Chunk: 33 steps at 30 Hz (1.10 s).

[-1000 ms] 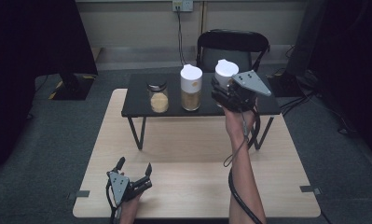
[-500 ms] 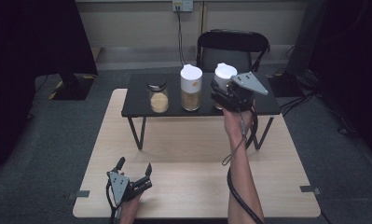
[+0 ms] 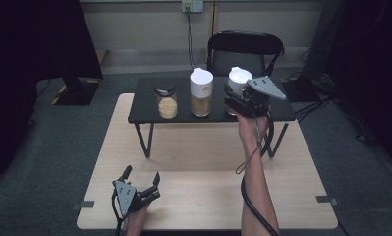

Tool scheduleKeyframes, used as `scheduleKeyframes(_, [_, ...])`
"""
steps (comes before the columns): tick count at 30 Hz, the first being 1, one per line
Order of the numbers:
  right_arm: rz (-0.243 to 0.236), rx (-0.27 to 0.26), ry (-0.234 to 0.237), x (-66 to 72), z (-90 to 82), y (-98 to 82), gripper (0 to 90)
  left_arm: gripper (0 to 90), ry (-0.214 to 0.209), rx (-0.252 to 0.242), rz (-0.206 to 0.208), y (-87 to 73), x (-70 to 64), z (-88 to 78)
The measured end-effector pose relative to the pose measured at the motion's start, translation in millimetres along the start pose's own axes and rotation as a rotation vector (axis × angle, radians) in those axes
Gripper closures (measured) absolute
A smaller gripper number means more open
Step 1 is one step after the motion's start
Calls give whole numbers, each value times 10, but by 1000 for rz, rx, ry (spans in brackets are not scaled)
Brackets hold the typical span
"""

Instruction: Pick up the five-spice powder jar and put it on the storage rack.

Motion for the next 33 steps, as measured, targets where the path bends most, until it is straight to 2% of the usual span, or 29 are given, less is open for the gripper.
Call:
scheduleKeyframes(26, [-6, 1, 4, 1, -15, -5, 291, 24, 0, 0, 0, 0, 0, 0])
scheduleKeyframes(29, [-19, -8, -8, 0, -20, -6, 249, 24, 0, 0, 0, 0, 0, 0])
scheduleKeyframes(31, [-4, -17, 5, 0, -26, -5, 206, 24, 0, 0, 0, 0, 0, 0])
scheduleKeyframes(33, [-9, -20, -6, -7, -23, -6, 153, 24, 0, 0, 0, 0, 0, 0])
Point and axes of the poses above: each handheld gripper's, and its own axes: z roughly forward along the jaws, y roughly out of its top, x roughly to its left, the point moved 4 cm from there along z, roughly forward along the jaws, and after that the axes turned 2 degrees about -x, right-handed, at the moved point
